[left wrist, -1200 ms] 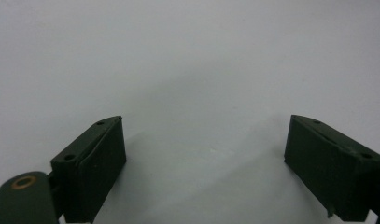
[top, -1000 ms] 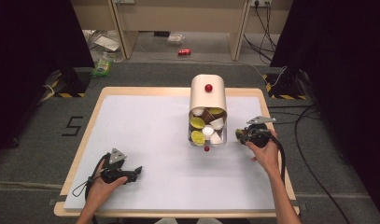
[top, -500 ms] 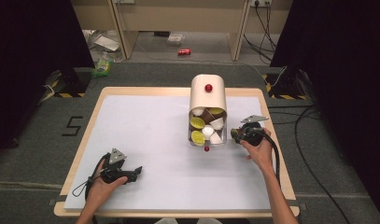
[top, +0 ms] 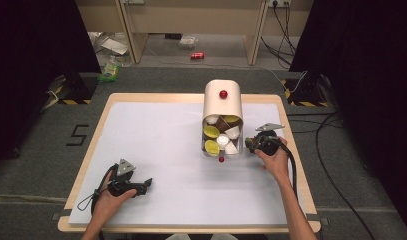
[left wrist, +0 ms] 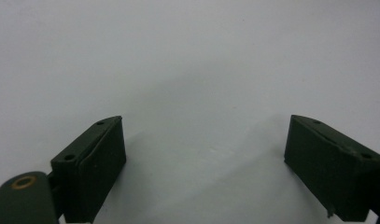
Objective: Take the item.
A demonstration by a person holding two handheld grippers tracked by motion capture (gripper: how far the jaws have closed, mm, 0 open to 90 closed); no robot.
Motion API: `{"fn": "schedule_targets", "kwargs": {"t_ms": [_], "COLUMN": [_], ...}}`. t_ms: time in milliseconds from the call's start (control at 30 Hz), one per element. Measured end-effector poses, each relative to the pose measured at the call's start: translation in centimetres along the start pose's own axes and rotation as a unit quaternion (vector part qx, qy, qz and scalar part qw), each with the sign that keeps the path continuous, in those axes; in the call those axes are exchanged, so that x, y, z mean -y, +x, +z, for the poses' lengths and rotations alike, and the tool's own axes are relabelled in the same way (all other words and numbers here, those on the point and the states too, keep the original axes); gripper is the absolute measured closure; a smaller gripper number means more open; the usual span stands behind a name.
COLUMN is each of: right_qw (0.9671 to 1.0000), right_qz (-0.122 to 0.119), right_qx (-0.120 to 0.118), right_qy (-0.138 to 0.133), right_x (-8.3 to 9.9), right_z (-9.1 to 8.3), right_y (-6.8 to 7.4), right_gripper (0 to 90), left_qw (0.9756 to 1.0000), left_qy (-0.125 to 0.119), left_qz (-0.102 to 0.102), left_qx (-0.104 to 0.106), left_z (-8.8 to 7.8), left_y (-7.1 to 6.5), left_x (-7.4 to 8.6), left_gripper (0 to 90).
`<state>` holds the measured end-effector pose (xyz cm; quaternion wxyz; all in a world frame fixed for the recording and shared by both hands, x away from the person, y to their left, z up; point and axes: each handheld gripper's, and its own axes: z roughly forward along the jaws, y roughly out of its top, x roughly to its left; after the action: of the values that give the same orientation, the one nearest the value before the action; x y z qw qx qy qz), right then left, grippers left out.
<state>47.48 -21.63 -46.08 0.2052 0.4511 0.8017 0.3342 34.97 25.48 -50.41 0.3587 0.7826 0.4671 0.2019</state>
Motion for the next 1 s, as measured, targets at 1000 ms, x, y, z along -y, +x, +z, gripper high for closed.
{"fn": "schedule_targets", "kwargs": {"t_ms": [1000], "right_qw": [0.9998], "right_qz": [0.015], "right_qx": [-0.007], "right_qy": [-0.007], "right_x": [-0.1], "right_z": [-0.8], "right_y": [-0.3], "right_gripper": [36.4], "left_qw": [1.0000], "left_qy": [0.000], "left_qz": [0.000], "left_qx": [0.000], "left_z": [0.0], "left_y": [0.0], "left_x": [0.0], "left_gripper": [11.8]}}
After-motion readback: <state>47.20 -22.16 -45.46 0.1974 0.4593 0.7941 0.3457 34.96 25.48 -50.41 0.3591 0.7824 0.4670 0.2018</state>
